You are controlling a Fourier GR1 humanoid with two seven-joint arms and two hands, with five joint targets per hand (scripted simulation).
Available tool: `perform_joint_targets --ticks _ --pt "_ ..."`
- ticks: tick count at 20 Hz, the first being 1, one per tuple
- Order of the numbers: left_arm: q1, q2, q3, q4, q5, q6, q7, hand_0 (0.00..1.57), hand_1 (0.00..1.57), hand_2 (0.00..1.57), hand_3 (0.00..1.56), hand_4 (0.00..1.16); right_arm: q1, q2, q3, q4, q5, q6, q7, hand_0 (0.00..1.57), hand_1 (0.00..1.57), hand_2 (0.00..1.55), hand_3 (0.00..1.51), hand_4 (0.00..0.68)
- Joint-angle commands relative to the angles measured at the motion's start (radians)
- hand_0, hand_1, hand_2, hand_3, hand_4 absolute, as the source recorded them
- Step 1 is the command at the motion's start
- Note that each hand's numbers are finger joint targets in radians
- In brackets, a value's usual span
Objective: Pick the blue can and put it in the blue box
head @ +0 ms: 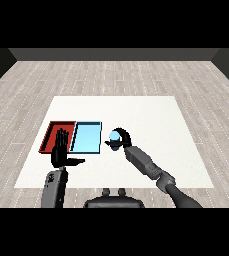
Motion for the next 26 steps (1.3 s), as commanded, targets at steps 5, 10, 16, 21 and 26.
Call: perform_joint_targets --ticks 5,10,16,21,26 --pt "-0.025 0.009 -0.01 0.033 -0.025 0.002 0.015 0.0 0.0 0.0 0.0 0.0 -0.063 0.001 -0.028 -0.077 0.083 -0.059 0.037 1.49 1.49 1.45 1.41 0.651" --pt "-0.062 -0.04 -0.128 0.144 -0.091 0.063 -0.021 0.0 0.0 0.0 0.0 0.0 -0.071 0.001 -0.042 -0.044 0.078 -0.031 -0.042 1.48 1.48 1.45 1.41 0.646" --pt "-0.007 -0.04 -0.23 0.091 -0.066 0.092 0.02 0.0 0.0 0.0 0.0 0.0 -0.063 -0.023 -0.077 -0.162 0.188 -0.02 -0.041 1.44 1.44 1.43 1.41 0.665" --pt "-0.119 -0.041 -0.189 0.158 -0.058 0.067 0.097 0.0 0.0 0.0 0.0 0.0 -0.005 -0.076 -0.107 -0.333 0.265 -0.047 0.045 1.43 1.43 1.45 1.42 0.66" --pt "-0.057 -0.041 -0.218 0.145 -0.082 0.061 0.08 0.0 0.0 0.0 0.0 0.0 0.189 -0.228 -0.095 -0.596 0.306 -0.03 0.105 1.43 1.43 1.45 1.42 0.66"
